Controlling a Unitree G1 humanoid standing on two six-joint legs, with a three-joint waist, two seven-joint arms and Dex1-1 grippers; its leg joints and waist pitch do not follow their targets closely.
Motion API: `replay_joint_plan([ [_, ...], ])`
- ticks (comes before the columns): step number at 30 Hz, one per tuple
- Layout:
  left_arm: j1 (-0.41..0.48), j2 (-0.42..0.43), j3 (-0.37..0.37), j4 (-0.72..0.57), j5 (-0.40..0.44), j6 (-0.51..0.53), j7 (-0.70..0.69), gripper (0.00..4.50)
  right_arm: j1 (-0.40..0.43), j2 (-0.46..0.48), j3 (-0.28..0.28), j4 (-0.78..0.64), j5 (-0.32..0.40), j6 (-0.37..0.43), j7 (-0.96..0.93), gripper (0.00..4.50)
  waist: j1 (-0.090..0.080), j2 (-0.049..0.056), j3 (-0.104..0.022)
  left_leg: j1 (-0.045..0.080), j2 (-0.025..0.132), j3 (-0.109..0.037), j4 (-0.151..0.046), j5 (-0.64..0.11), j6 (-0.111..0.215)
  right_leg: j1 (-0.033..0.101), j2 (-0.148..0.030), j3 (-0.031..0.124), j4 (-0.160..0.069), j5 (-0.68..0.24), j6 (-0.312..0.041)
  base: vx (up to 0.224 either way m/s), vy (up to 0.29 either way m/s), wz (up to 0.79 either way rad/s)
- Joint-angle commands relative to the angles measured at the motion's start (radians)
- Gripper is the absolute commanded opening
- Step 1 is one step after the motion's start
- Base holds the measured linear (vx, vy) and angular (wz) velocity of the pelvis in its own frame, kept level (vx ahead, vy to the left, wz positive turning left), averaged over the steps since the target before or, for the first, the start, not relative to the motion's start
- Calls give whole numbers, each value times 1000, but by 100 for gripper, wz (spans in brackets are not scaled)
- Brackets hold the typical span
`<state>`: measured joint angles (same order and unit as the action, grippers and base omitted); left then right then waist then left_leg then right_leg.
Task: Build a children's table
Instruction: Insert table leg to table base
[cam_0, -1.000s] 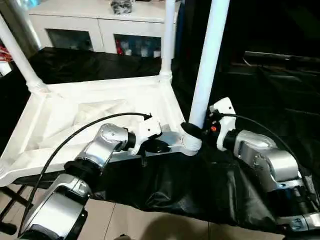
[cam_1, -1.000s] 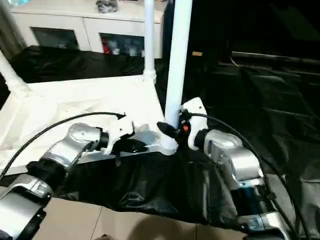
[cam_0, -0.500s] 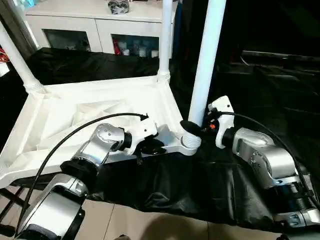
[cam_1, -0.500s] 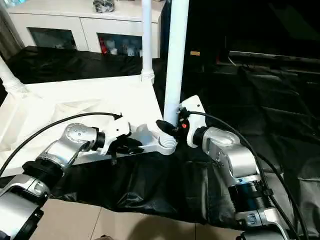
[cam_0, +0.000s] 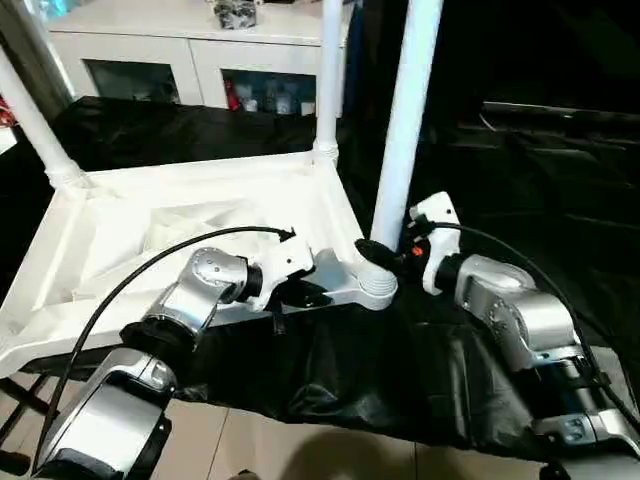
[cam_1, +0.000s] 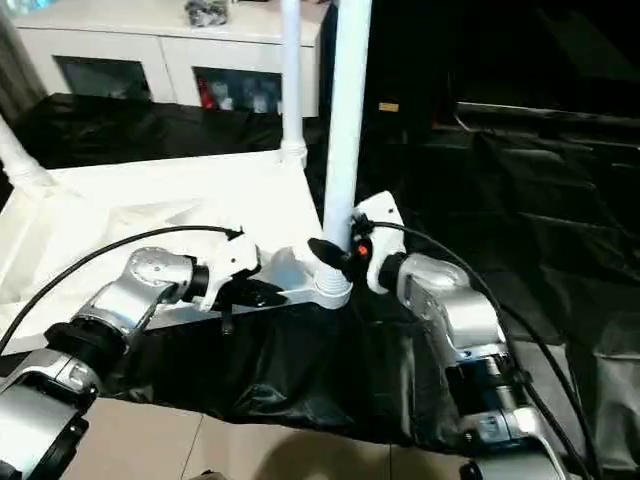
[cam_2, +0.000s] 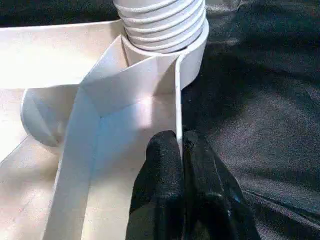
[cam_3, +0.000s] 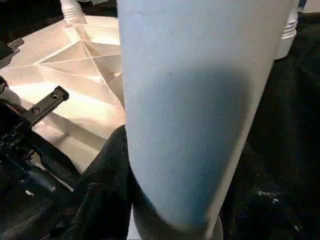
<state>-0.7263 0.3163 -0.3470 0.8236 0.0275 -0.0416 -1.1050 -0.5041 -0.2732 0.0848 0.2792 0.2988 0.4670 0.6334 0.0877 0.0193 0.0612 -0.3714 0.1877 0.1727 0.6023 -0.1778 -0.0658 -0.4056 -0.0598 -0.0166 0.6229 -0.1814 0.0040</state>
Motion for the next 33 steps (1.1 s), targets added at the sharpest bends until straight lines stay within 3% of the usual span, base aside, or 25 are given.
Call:
replay_joint_plan([
  [1,9,-10,27,-7,-29,-18,1,0,-11,6,-14,10,-4,-20,-1,188,2,-15,-69,11,29,-8,-77,-235,-21,45,-71,32,-81,-250,-208,0,0,0],
  [6,18,-14,42,-7,-31,-15,1,0,44,19,-74,31,47,-50,9,188,3,-8,-69,12,30,-8,-77,-234,-15,43,-72,32,-81,-244,-212,0,0,0],
  [9,16,-18,45,1,-27,-17,10,0,76,25,-98,40,63,-76,15,188,4,-11,-71,12,30,-7,-78,-232,-9,45,-72,31,-82,-229,-217,0,0,0],
  [18,4,-28,49,21,-9,-26,31,0,153,51,-153,87,81,-170,16,188,3,-4,-69,14,31,-8,-81,-257,-4,43,-73,30,-88,-260,-217,0,0,0],
  [26,-7,-34,59,46,0,-41,59,0,204,52,-96,49,26,-206,-2,188,5,-5,-65,13,31,-10,-88,-277,-3,42,-75,31,-96,-336,-189,0,0,0],
  [28,-7,-36,58,47,2,-42,56,0,204,39,-45,37,-27,-225,-5,188,3,-4,-65,13,31,-11,-89,-286,-6,39,-73,31,-99,-355,-178,0,0,0],
  [33,-8,-36,53,50,11,-50,45,0,185,19,9,41,-75,-226,13,188,0,-3,-62,15,31,-12,-91,-313,-8,36,-74,33,-103,-393,-166,0,0,0],
])
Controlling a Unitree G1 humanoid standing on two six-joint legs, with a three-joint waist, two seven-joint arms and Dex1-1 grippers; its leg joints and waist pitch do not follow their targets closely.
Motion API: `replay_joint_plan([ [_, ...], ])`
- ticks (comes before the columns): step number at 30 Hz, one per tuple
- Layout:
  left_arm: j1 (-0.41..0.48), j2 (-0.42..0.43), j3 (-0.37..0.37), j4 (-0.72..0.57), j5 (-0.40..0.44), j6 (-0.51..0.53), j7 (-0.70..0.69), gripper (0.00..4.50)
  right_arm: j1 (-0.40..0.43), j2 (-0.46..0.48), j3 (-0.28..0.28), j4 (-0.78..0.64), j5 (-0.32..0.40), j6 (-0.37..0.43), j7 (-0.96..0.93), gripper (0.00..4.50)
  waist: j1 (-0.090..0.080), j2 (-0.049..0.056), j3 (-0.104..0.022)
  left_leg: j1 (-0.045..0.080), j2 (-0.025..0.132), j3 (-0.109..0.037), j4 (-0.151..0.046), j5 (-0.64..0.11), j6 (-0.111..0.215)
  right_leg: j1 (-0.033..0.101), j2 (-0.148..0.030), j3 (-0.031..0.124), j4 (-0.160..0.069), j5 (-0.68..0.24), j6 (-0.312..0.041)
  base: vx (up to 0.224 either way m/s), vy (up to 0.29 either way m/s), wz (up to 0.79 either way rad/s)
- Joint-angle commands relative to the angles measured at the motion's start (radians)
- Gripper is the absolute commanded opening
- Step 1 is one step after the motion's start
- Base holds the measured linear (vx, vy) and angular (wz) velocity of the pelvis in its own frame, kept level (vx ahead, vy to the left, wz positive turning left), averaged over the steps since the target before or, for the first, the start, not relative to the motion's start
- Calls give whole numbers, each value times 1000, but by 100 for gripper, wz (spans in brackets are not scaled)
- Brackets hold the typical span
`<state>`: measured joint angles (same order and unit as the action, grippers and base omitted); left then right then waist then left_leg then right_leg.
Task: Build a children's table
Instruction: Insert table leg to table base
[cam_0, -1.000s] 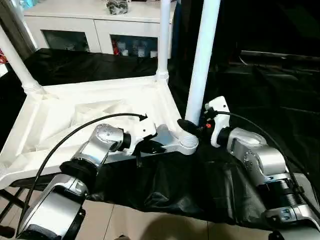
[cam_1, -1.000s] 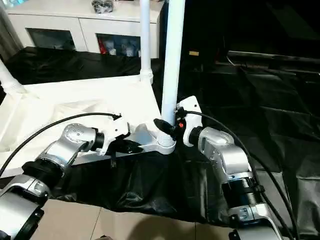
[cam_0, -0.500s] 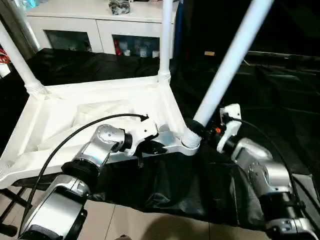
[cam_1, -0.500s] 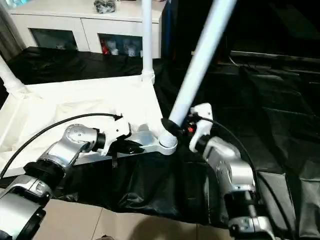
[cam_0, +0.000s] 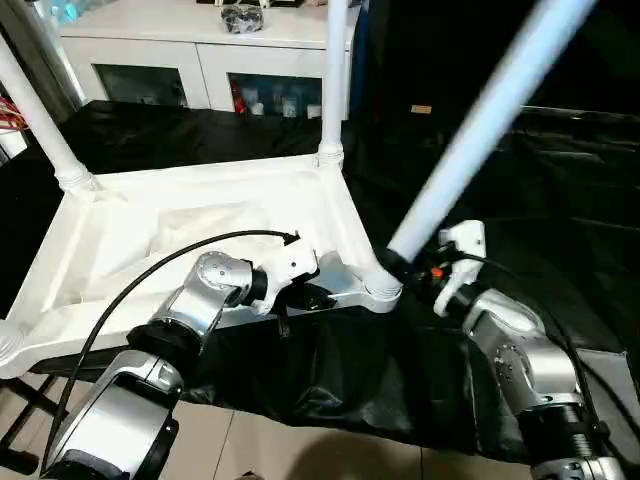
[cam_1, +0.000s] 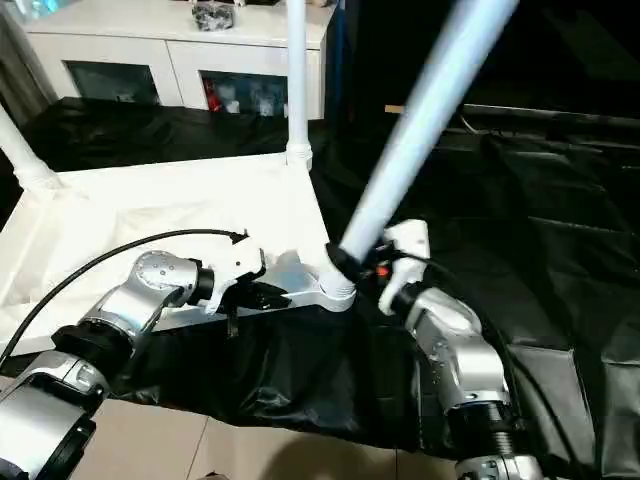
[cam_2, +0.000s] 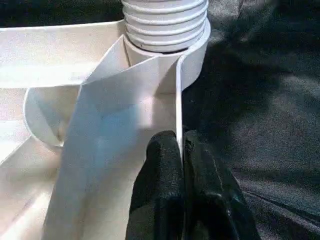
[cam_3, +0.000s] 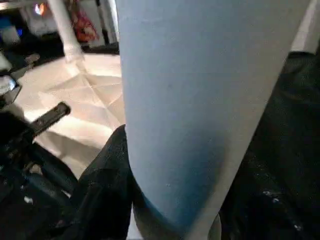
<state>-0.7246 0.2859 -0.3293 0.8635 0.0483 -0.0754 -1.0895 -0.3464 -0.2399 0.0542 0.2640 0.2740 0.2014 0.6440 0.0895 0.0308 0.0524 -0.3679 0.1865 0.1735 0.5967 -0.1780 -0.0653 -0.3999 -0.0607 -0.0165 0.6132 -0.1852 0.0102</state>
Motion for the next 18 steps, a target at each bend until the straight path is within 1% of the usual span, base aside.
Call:
replay_joint_plan([
  [1,-9,-6,36,10,-10,-17,29,0,26,-16,42,57,-52,41,4,188,-2,-17,-54,12,33,-14,-86,-315,-9,30,-73,32,-94,-393,-173,0,0,0],
  [4,-5,-2,34,5,-10,-17,19,0,4,-26,70,76,-73,50,19,188,-4,-15,-53,13,34,-15,-88,-332,-11,28,-73,33,-95,-402,-170,0,0,0],
  [5,-3,0,33,2,-11,-17,15,0,-1,-27,74,83,-75,50,25,188,-5,-23,-53,12,34,-14,-88,-332,-10,28,-72,33,-96,-403,-170,0,0,0],
  [6,1,1,33,-2,-11,-17,11,0,-10,-32,84,96,-81,52,37,188,-4,-19,-54,13,34,-15,-88,-334,-9,27,-75,33,-95,-409,-171,0,0,0],
  [7,2,2,33,-3,-11,-17,11,0,-12,-35,90,102,-85,53,43,188,-5,-18,-53,14,35,-15,-88,-335,-9,26,-74,33,-95,-410,-170,0,0,0],
  [8,2,2,33,-3,-11,-17,10,0,-14,-40,97,109,-89,51,54,188,-4,-21,-53,12,35,-15,-88,-333,-9,27,-74,33,-95,-405,-169,0,0,0],
  [9,3,3,33,-5,-11,-17,9,0,-14,-42,101,111,-91,50,61,188,-4,-20,-53,13,35,-15,-89,-336,-10,26,-74,33,-96,-406,-169,0,0,0],
  [10,4,3,33,-8,-11,-16,8,0,-13,-44,103,110,-91,52,68,188,-4,-22,-53,13,36,-15,-89,-339,-10,27,-75,33,-96,-406,-168,0,0,0],
  [13,11,7,30,-23,-15,-14,-12,0,-12,-57,108,122,-83,49,109,188,-3,-24,-56,12,36,-14,-89,-330,-6,28,-74,34,-94,-377,-172,0,0,0],
  [14,14,8,28,-29,-17,-13,-22,0,-12,-62,110,124,-79,46,127,188,-2,-26,-57,11,36,-14,-89,-320,-3,30,-74,34,-92,-356,-178,0,0,0],
  [18,24,20,14,-64,-23,-5,-75,0,-18,-80,122,143,-69,25,203,188,1,-26,-60,9,36,-10,-86,-284,10,35,-74,34,-88,-293,-198,0,0,0],
])
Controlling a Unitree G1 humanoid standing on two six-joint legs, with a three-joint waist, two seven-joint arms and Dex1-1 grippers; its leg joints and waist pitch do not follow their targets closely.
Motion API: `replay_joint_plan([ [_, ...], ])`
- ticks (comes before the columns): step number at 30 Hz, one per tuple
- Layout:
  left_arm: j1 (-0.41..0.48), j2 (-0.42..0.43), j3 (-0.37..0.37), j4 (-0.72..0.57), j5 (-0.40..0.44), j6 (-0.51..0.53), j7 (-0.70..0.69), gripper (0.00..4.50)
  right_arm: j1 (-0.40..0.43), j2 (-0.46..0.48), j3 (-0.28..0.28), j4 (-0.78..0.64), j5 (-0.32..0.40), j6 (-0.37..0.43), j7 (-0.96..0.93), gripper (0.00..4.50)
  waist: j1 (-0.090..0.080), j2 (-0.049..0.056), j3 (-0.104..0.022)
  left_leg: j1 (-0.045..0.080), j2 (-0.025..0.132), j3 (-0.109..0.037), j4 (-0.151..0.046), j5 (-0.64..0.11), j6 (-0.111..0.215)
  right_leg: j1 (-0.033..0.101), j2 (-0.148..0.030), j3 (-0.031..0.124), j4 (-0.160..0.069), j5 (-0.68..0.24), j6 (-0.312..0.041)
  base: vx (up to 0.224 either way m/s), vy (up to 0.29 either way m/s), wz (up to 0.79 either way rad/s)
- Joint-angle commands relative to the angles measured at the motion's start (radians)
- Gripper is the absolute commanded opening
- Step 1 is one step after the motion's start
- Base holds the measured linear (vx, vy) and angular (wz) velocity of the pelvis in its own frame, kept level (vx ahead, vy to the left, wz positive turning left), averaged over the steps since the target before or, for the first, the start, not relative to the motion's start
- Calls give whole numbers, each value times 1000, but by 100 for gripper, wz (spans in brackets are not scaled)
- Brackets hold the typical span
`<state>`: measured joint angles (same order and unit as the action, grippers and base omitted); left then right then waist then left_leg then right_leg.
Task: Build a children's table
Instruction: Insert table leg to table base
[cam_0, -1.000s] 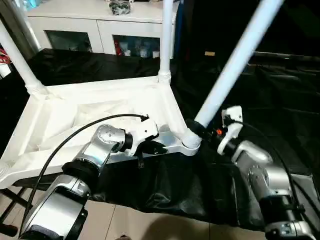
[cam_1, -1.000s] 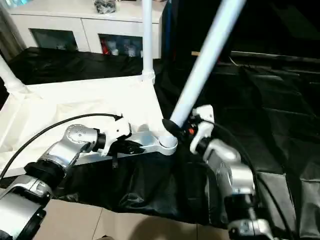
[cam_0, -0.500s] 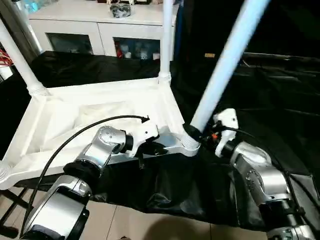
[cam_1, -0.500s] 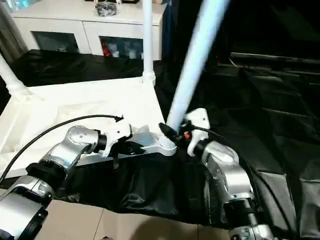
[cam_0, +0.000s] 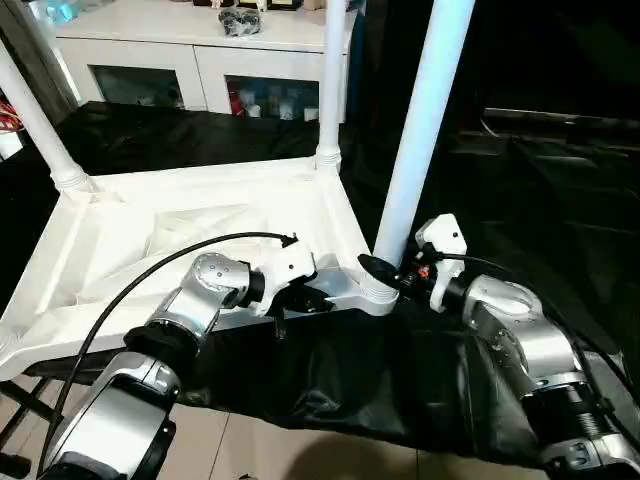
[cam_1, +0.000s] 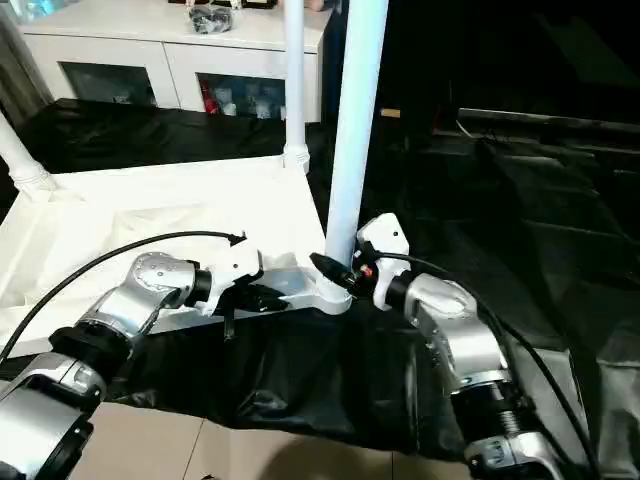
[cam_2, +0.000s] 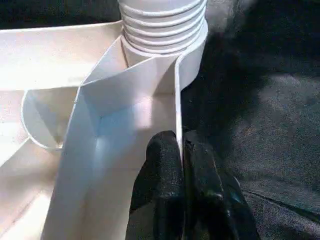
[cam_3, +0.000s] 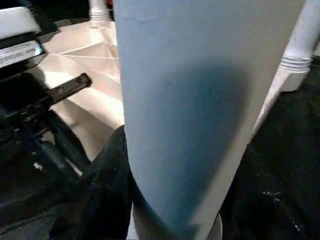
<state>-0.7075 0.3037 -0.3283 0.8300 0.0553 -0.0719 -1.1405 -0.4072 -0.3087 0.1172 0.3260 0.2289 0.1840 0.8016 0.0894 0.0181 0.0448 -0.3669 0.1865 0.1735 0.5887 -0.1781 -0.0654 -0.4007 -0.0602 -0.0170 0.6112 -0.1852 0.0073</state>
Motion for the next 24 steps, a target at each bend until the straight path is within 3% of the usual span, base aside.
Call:
replay_joint_plan([
  [1,11,8,7,-48,-33,-6,-49,0,42,-19,64,85,-18,38,73,188,2,-13,-53,9,37,-11,-78,-278,12,36,-75,34,-85,-282,-198,0,0,0],
  [6,21,36,-14,-118,-45,32,-136,0,38,-45,81,86,-2,27,170,188,3,-12,-56,7,39,-8,-76,-234,28,40,-72,30,-74,-178,-234,0,0,0],
  [7,21,45,-18,-143,-50,45,-162,0,34,-55,90,90,-6,13,206,188,3,-17,-56,7,39,-8,-76,-236,28,43,-72,29,-73,-181,-237,0,0,0],
  [9,16,49,-14,-154,-49,53,-169,0,31,-62,99,96,-13,-2,239,188,5,-14,-54,9,41,-8,-77,-251,25,40,-74,29,-76,-206,-239,0,0,0],
  [13,7,41,5,-148,-43,56,-127,0,24,-56,97,114,-20,-13,239,188,3,-18,-51,12,42,-9,-82,-282,11,38,-73,29,-78,-233,-240,0,0,0],
  [17,-16,13,39,-134,-29,99,-2,0,-26,-11,56,219,-57,-41,96,188,0,-23,-48,13,39,-10,-82,-300,-1,35,-77,30,-83,-287,-231,0,0,0],
  [19,-27,-3,52,-143,-24,148,51,0,-72,20,25,306,-86,-52,-38,188,-5,-19,-45,15,38,-12,-84,-324,-19,30,-78,29,-88,-361,-217,0,0,0],
  [20,-33,-16,60,-156,-18,192,85,0,-102,39,9,363,-99,-58,-114,188,-13,-20,-46,7,36,-19,-88,-322,-34,37,-77,26,-87,-394,-195,0,0,0],
  [23,-40,-26,65,-164,-15,227,111,0,-123,54,-1,398,-103,-65,-153,188,-17,-17,-46,14,35,-17,-85,-343,-33,30,-75,27,-94,-389,-189,0,0,0],
  [24,-58,-50,72,-168,13,283,206,0,-162,87,-14,456,-106,-67,-233,188,-22,-18,-47,11,36,-16,-85,-332,-31,32,-73,29,-88,-344,-203,0,0,0],
])
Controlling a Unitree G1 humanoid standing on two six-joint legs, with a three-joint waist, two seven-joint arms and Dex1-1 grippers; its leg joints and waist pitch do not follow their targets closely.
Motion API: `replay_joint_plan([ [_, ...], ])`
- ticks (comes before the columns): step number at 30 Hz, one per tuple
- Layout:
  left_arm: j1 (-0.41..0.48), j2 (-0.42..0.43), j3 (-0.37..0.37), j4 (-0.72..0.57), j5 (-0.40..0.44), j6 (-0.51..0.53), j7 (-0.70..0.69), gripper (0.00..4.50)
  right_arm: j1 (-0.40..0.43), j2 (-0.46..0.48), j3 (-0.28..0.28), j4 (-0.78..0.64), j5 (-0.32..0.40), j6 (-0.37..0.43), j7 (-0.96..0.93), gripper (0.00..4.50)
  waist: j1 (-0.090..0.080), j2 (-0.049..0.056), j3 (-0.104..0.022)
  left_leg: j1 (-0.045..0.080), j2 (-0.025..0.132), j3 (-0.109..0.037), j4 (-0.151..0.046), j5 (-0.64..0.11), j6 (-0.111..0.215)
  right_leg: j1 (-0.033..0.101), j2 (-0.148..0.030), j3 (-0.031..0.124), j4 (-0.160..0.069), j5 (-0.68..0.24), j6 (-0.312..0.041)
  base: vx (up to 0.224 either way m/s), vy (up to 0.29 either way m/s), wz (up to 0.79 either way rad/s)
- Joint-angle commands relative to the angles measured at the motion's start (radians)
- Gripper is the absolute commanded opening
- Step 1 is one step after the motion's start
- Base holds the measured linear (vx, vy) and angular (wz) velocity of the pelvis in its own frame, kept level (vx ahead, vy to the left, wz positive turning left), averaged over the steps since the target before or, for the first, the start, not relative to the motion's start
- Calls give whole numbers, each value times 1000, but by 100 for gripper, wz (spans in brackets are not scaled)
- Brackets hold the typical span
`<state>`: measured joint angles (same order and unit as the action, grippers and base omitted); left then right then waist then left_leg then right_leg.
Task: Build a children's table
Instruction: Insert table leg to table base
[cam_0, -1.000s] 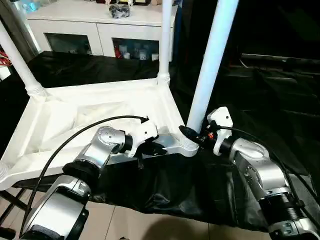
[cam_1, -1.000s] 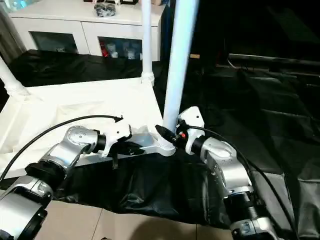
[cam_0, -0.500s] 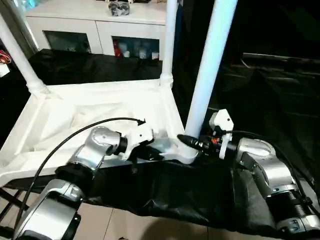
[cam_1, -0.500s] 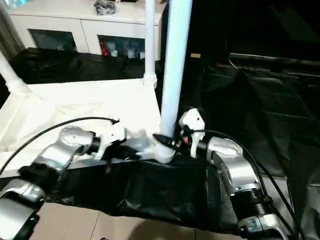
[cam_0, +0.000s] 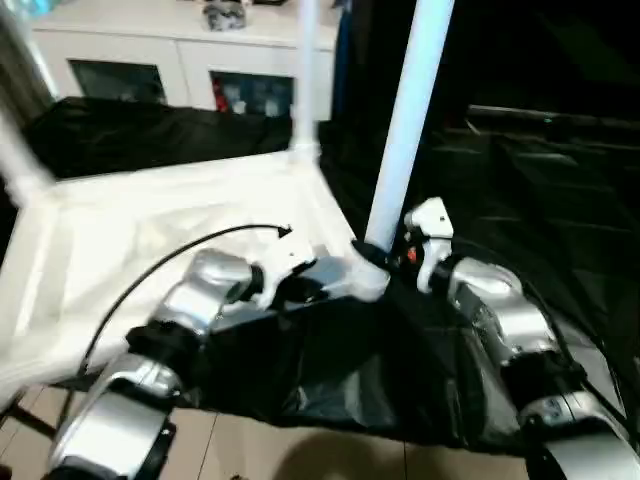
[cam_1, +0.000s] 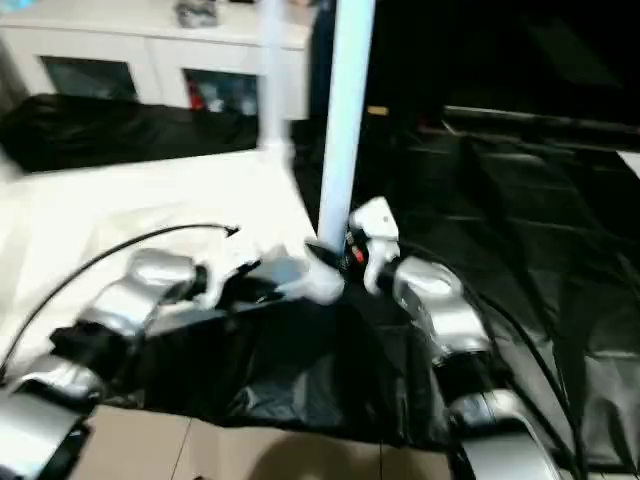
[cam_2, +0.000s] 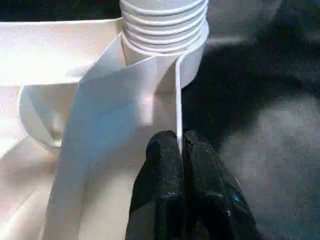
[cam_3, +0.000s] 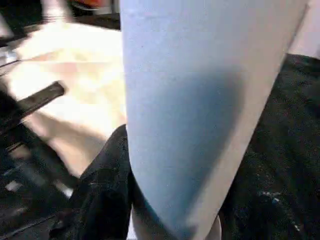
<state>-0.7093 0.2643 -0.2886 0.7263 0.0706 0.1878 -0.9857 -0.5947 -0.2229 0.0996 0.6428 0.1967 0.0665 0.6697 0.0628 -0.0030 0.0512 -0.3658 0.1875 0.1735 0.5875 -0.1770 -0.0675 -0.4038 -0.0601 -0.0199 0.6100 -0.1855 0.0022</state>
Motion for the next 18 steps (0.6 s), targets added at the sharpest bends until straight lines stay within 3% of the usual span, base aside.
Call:
replay_joint_plan([
  [1,-56,-10,32,-64,-3,23,51,0,25,1,4,139,-74,50,-101,188,3,3,-55,12,34,-14,-82,-326,-25,34,-72,32,-87,-320,-210,0,0,0],
  [3,-77,-75,50,-85,14,120,202,0,-49,60,-14,248,-82,46,-228,188,3,-3,-57,7,31,-12,-79,-296,-14,40,-72,30,-85,-284,-219,0,0,0],
  [5,-80,-105,50,-100,26,152,256,0,-79,81,-14,296,-92,36,-268,188,1,2,-59,7,31,-11,-77,-271,-14,41,-70,28,-81,-255,-232,0,0,0],
  [8,-78,-122,46,-112,34,169,277,0,-99,96,-16,329,-95,24,-286,188,4,-2,-63,3,31,-8,-72,-221,9,46,-70,28,-74,-167,-246,0,0,0],
  [9,-76,-133,38,-113,41,165,289,0,-118,112,-17,357,-97,16,-298,188,5,-8,-66,1,32,-8,-70,-190,21,50,-71,28,-67,-115,-258,0,0,0],
  [10,-74,-134,36,-111,42,158,292,0,-122,117,-15,362,-99,14,-294,188,4,-5,-63,1,30,-6,-70,-187,31,48,-70,26,-70,-105,-264,0,0,0],
  [12,-68,-130,30,-111,43,147,288,0,-126,122,-11,367,-103,9,-289,188,6,-5,-62,2,31,-5,-70,-197,37,49,-71,25,-72,-117,-265,0,0,0],
  [18,-44,-116,14,-157,42,168,268,0,-153,133,-21,418,-117,-17,-301,188,0,-2,-59,3,35,-9,-77,-250,12,47,-74,23,-77,-200,-249,0,0,0],
])
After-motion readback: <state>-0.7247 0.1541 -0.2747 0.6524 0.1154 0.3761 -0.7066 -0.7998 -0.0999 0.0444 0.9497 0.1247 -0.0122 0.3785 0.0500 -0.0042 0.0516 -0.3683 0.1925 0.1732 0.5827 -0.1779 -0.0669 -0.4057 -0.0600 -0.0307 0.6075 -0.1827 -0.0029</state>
